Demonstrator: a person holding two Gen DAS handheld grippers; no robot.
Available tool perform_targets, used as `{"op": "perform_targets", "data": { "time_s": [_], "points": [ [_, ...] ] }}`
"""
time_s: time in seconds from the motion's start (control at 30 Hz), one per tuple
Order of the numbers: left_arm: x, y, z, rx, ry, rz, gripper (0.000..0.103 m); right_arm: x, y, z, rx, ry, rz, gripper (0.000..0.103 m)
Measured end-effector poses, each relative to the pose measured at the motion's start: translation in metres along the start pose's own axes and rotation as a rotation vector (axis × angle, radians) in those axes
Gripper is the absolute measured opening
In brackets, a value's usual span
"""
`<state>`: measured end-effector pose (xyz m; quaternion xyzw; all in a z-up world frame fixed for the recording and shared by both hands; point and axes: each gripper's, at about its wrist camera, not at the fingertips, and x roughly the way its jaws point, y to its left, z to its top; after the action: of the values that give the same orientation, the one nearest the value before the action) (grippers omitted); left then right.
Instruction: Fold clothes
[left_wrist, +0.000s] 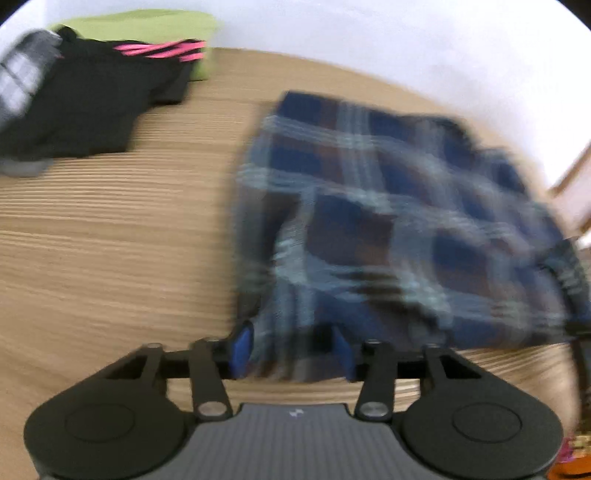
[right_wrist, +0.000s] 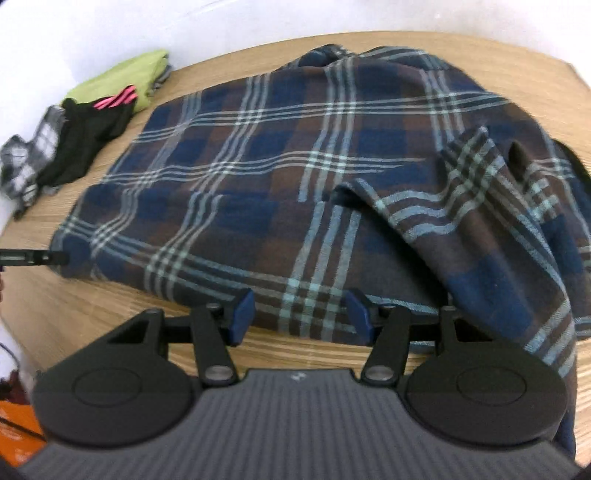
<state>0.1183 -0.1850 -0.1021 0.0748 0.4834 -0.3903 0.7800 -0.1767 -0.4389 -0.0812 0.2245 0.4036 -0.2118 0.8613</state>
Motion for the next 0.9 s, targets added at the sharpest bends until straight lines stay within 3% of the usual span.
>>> {"op": "perform_targets", "data": {
  "time_s": [0.03,0.1,0.27,0.37,0.5,0.6,0.7,0.77,0.9],
  "points": [
    [0.0,0.002,0.001,-0.006,-0.006,-0.054,0.004,0.003,0.0,0.001,0.015,-0.002,-0.012,0.058],
    [-0.001,0.0,0.002,-0.014,0.03,-0.056,0.003,0.01,-0.001,0.003,0.042,-0.007,-0.034,0.058],
    [-0.028,0.023,-0.007,0.138,0.135,0.03,0.004,0.015,-0.019,0.01,0.136,-0.035,-0.158,0.058],
    [-0.021,0.035,-0.019,0.203,0.2,0.049,0.006,0.022,-0.04,0.012,0.208,-0.023,-0.212,0.056],
    [-0.029,0.039,-0.018,0.216,0.183,0.016,0.012,0.027,-0.045,0.018,0.195,-0.034,-0.237,0.057],
    [-0.048,0.03,-0.008,0.265,0.12,-0.012,0.015,0.018,-0.033,0.022,0.205,-0.04,-0.258,0.057],
    [-0.054,0.018,0.011,0.282,0.046,-0.029,0.03,0.007,-0.007,0.018,0.148,-0.084,-0.185,0.057],
    [-0.049,0.009,0.025,0.279,0.022,-0.071,0.032,0.004,0.01,0.016,0.11,-0.101,-0.144,0.057],
    [-0.019,-0.019,0.041,0.334,0.019,-0.126,0.035,0.033,0.036,0.007,0.03,-0.033,-0.13,0.057]
  ]
}}
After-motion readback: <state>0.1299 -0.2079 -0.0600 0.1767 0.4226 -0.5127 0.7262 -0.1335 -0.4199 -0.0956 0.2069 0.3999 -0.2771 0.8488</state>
